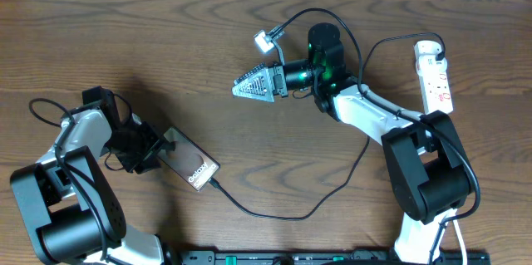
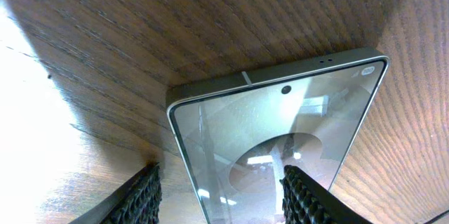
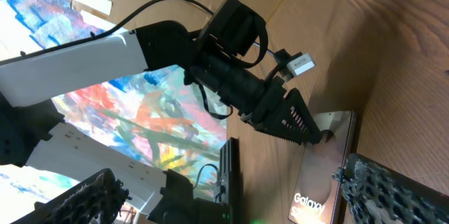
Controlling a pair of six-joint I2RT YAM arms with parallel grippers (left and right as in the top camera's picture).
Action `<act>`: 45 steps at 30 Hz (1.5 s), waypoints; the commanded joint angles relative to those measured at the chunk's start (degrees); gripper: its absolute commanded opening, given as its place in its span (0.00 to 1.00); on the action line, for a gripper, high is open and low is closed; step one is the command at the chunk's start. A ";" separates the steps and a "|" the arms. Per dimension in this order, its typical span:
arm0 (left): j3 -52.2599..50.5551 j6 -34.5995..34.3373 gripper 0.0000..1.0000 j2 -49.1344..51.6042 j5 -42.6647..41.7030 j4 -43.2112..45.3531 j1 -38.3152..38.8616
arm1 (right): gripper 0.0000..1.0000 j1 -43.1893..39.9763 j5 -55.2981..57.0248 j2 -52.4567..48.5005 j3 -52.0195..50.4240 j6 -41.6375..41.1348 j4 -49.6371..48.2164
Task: Plug charger to phone and switch on socket
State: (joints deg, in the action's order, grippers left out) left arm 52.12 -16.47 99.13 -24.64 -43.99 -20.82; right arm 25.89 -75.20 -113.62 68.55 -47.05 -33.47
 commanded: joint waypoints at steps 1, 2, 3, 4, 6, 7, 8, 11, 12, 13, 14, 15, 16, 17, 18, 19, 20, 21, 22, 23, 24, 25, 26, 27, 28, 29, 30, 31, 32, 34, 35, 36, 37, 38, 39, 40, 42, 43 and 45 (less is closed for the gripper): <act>-1.38 0.79 0.55 1.79 7.26 0.57 -0.11 | 0.99 -0.35 -0.39 0.31 0.81 1.07 0.07; -1.38 0.76 0.55 1.51 6.93 0.81 -0.11 | 0.99 -0.37 -0.39 0.31 0.81 1.09 0.07; -1.22 0.81 0.55 0.83 5.70 1.40 -0.11 | 0.99 -0.42 -0.39 0.31 0.81 1.14 0.07; -1.05 0.81 0.55 0.35 4.94 1.64 -0.11 | 0.99 -0.42 -0.42 0.31 0.81 1.36 0.07; -0.09 0.83 0.55 -1.75 2.49 2.05 -0.11 | 0.99 -0.55 -0.63 0.31 0.81 1.99 0.09; 0.48 0.81 0.56 -3.15 1.44 2.21 -0.11 | 0.99 -0.63 -0.74 0.31 0.81 1.99 0.11; 1.01 0.81 0.56 -4.81 0.15 2.43 -0.11 | 0.99 -0.74 -0.98 0.31 0.81 2.10 0.11; 1.73 1.01 0.57 -10.86 -4.98 4.11 -0.09 | 0.99 -1.07 -1.79 0.31 0.81 2.95 0.24; 1.75 1.27 0.59 -13.29 -7.23 5.01 -0.09 | 0.99 -1.14 -1.88 0.31 0.81 3.26 0.63; 1.75 1.46 0.61 -15.85 -9.44 5.77 -0.09 | 0.99 -1.22 -1.88 0.31 0.81 3.78 1.20; 1.75 1.46 0.63 -18.27 -11.41 6.47 -0.09 | 0.99 -1.29 -1.88 0.31 0.81 4.48 1.86; 1.75 1.46 0.66 -20.79 -13.44 7.02 -0.09 | 0.99 -1.33 -1.88 0.31 0.81 5.05 2.71; 1.75 1.51 0.68 -23.28 -15.43 7.52 -0.09 | 0.99 -1.42 -1.88 0.31 0.81 5.77 3.65; 1.75 1.92 0.72 -25.57 -17.35 7.91 -0.09 | 0.99 -1.53 -1.81 0.31 0.81 6.21 4.55; 1.75 2.73 0.73 -27.87 -19.47 8.17 -0.09 | 0.99 -1.73 -1.38 0.31 0.81 6.21 5.49; 1.75 3.37 0.77 -30.01 -21.38 8.41 -0.09 | 0.99 -1.92 -0.55 0.31 0.81 6.23 6.80; 1.75 3.39 0.79 -32.04 -22.91 8.52 -0.09 | 0.99 -2.19 0.46 0.33 0.81 6.45 8.33; 1.75 3.39 0.81 -33.86 -23.96 8.52 -0.09 | 0.99 -2.36 1.57 0.33 0.81 6.47 9.86; 1.75 3.39 0.82 -35.60 -24.76 8.50 -0.09 | 0.99 -2.60 2.36 0.33 0.81 6.80 11.28; 1.75 3.34 0.84 -37.18 -25.31 8.46 -0.09 | 0.99 -2.84 3.45 0.39 0.81 7.56 13.27; 1.75 3.37 0.86 -38.53 -25.79 8.46 -0.09 | 0.99 -3.08 4.35 0.52 0.81 8.20 14.95; 1.75 3.32 0.87 -39.74 -26.01 8.39 -0.09 | 0.99 -3.39 5.31 0.70 0.83 8.76 16.65; 1.75 3.34 0.88 -40.83 -26.01 8.26 -0.09 | 0.99 -3.74 6.12 0.94 0.83 9.49 18.38; 1.75 3.34 0.89 -41.70 -25.97 8.20 -0.09 | 0.99 -4.17 6.82 1.40 0.85 10.45 20.26; 1.75 3.32 0.89 -42.40 -25.99 8.22 -0.09 | 0.99 -4.63 7.63 1.86 0.85 11.56 22.27; 1.75 3.32 0.90 -42.93 -25.97 8.24 -0.09 | 0.99 -5.16 8.52 2.56 0.90 12.94 24.59; 1.75 3.32 0.90 -43.28 -25.94 8.24 -0.09 | 0.99 -5.73 9.68 3.26 0.98 14.49 27.15; 1.75 3.30 0.90 -43.47 -25.97 8.22 -0.09 | 0.99 -6.32 11.21 4.17 1.20 16.44 30.45; 1.75 3.30 0.90 -43.50 -25.97 8.22 -0.09 | 0.99 -6.88 13.25 5.18 1.57 18.49 34.23; 1.73 3.32 0.90 -43.39 -25.92 8.15 -0.09 | 0.99 -7.89 19.23 7.63 2.82 23.28 43.71; 1.73 3.32 0.90 -43.28 -25.92 8.11 -0.09 | 0.99 -8.28 22.93 8.96 3.78 25.75 48.85; 1.70 3.32 0.90 -43.15 -25.90 8.11 -0.09 | 0.99 -8.66 27.10 10.49 4.90 28.13 54.14; 1.68 3.34 0.90 -42.99 -25.88 8.11 -0.09 | 0.99 -8.92 32.54 12.17 6.32 30.16 59.84; 1.68 3.34 0.90 -42.75 -25.77 8.09 -0.09 | 0.99 -9.05 37.40 13.79 7.69 31.47 64.41; 1.68 3.34 0.90 -42.51 -25.66 8.07 -0.09 | 0.99 -9.14 42.25 15.32 8.98 32.39 68.32; 1.68 3.34 0.90 -42.16 -25.66 8.09 -0.09 | 0.99 -9.14 47.10 16.94 10.36 32.89 71.73; 1.68 3.34 0.90 -41.22 -25.66 8.07 -0.09 | 0.99 -9.14 56.65 20.61 13.11 33.00 76.94; 1.68 3.34 0.90 -40.74 -25.66 8.07 -0.09 | 0.99 -9.16 60.17 22.21 14.03 32.98 78.29; 1.64 3.34 0.90 -39.69 -25.66 8.07 -0.09 | 0.99 -9.51 67.28 25.20 15.54 32.72 80.02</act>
State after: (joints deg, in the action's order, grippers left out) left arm 52.86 -14.06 57.98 -49.45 -35.86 -20.88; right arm 16.93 -26.83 -93.34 80.86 -17.26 44.82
